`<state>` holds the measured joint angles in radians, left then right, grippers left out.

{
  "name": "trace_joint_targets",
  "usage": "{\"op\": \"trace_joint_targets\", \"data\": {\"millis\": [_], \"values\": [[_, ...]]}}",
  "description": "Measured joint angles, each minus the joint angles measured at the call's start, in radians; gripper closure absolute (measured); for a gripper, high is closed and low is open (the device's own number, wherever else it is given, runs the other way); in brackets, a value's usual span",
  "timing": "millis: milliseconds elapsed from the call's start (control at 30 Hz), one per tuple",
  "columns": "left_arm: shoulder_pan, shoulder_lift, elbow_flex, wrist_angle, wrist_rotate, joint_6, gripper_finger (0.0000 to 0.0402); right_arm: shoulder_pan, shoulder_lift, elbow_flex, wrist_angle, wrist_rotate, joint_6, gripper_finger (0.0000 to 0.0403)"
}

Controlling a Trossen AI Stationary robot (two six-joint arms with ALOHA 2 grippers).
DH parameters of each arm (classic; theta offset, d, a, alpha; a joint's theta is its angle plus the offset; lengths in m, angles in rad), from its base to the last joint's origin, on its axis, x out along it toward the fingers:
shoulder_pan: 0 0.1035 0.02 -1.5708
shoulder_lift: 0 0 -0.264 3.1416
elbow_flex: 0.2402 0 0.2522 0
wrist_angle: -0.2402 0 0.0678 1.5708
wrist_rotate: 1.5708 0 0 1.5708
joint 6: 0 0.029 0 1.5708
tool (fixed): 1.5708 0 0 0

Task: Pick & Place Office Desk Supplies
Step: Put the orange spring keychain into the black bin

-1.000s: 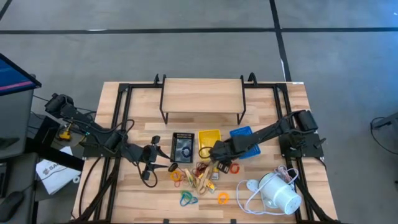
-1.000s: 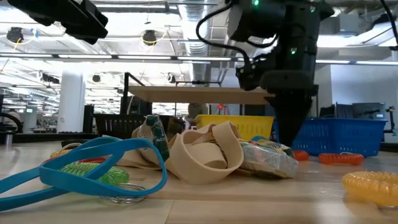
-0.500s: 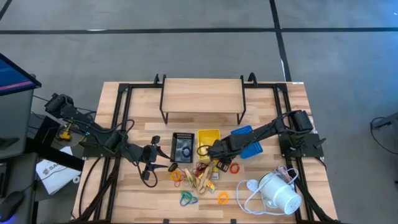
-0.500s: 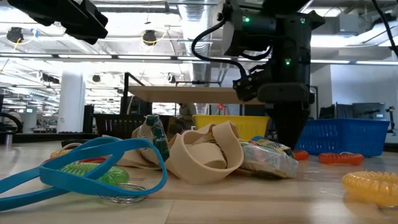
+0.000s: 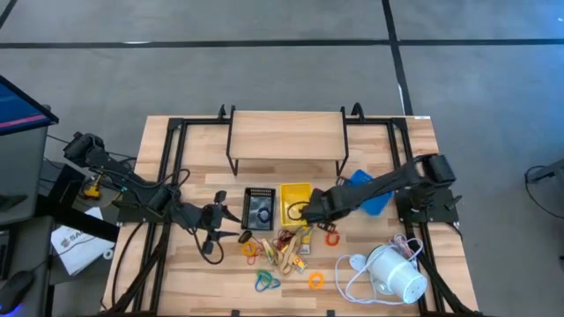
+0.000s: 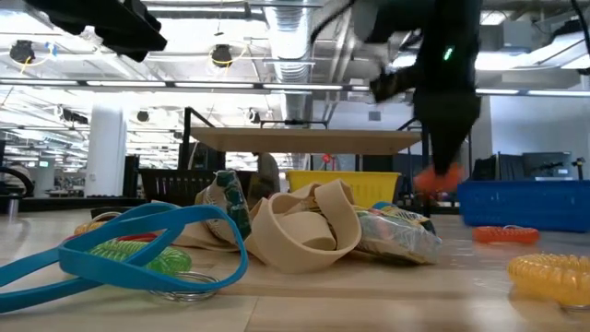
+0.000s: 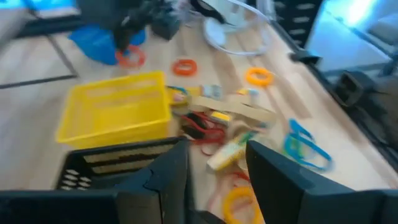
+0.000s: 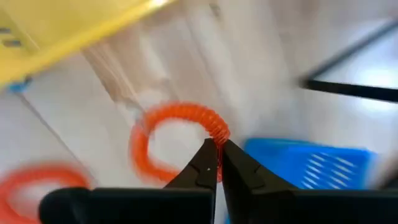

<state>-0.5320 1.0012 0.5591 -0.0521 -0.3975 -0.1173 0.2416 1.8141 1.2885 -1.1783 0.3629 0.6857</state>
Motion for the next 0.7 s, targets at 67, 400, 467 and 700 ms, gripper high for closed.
{"op": "trace_joint_targets", "data": {"millis": [67, 400, 467, 700], "values": [[0.000, 0.000, 0.000, 0.012, -0.046, 0.005, 0.0244, 0.013, -0.029, 0.027, 0.039, 0.024, -0.003, 0.0400], [0.053, 0.000, 0.000, 0.209, -0.226, 0.026, 0.0243, 0.033, -0.127, 0.124, 0.367, 0.141, -0.262, 0.0402], [0.081, 0.000, 0.000, 0.255, -0.218, 0.007, 0.0241, 0.033, -0.125, 0.137, 0.443, 0.147, -0.342, 0.0402], [0.214, 0.000, 0.000, 0.334, -0.102, -0.151, 0.0203, 0.037, -0.126, 0.192, 0.585, 0.219, -0.561, 0.0403]]}}
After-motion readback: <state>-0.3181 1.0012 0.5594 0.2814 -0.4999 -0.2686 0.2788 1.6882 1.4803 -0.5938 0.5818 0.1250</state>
